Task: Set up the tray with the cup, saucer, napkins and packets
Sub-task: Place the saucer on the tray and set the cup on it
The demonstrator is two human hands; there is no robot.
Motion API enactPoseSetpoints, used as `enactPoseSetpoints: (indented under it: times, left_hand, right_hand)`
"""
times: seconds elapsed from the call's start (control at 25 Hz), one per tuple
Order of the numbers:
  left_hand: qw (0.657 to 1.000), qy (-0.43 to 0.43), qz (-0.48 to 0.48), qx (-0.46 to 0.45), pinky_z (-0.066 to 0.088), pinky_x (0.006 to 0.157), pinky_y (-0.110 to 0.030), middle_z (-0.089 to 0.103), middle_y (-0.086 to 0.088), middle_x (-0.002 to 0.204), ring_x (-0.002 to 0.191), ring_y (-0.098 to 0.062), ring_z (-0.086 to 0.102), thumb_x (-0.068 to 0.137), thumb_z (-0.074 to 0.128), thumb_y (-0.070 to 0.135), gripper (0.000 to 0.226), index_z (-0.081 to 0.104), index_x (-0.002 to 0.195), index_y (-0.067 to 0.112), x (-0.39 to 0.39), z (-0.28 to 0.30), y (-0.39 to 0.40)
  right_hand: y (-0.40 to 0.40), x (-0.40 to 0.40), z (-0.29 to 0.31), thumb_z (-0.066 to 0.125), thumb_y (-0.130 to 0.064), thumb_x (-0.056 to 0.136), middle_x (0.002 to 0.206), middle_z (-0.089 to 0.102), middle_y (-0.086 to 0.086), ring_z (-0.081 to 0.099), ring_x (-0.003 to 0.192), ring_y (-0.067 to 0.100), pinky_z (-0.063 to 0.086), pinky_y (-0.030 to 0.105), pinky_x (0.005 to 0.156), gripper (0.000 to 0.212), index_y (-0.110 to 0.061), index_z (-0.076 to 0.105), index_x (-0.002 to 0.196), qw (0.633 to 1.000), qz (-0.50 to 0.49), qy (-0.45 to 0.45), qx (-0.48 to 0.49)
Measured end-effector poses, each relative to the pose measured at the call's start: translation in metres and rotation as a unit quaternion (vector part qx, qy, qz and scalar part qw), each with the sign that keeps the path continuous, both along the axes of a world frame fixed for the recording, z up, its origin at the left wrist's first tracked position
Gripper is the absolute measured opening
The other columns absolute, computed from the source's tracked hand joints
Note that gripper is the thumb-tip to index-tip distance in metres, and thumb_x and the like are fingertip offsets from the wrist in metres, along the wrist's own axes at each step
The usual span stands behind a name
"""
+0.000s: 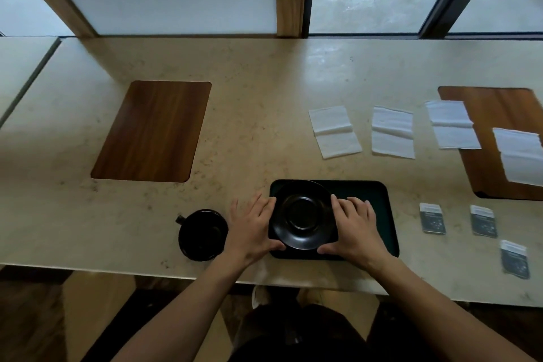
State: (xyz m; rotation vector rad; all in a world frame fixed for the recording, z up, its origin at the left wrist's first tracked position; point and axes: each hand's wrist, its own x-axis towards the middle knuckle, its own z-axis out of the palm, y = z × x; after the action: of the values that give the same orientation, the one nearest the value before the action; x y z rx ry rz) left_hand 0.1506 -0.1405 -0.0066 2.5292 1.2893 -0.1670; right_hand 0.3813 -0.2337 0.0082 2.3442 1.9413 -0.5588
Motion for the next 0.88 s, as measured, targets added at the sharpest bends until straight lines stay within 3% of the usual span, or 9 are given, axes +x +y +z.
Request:
enactPoseSetpoints:
  times: [0.52, 0.88]
  left_hand:
    - [0.999, 0.037, -0.008, 0.000, -0.009, 0.112, -0.062, 0.021, 0.002, 0.159, 0.149, -0.018, 0.003, 0.069, 0.062, 0.072, 0.109, 0.014, 0.152, 0.021, -0.005, 0.000, 0.001]
    - [0.999, 0.017, -0.031, 0.020, -0.009, 0.113, -0.061, 0.022, 0.003, 0.158, 0.149, -0.021, 0.006, 0.070, 0.061, 0.074, 0.108, 0.008, 0.152, 0.028, -0.015, 0.016, 0.009]
  right_hand:
    - [0.002, -0.007, -0.006, 0.068, -0.070, 0.063, 0.149, 0.028, 0.003, 0.009, 0.140, 0.028, -0.003, 0.052, 0.116, 0.119, -0.017, 0.007, 0.151, 1.000, -0.007, 0.016, -0.009]
    - [-0.002, -0.016, 0.002, 0.065, -0.073, 0.064, 0.158, 0.009, 0.000, -0.005, 0.143, 0.027, -0.004, 0.051, 0.116, 0.120, -0.022, 0.000, 0.151, 0.999, -0.021, 0.024, -0.002]
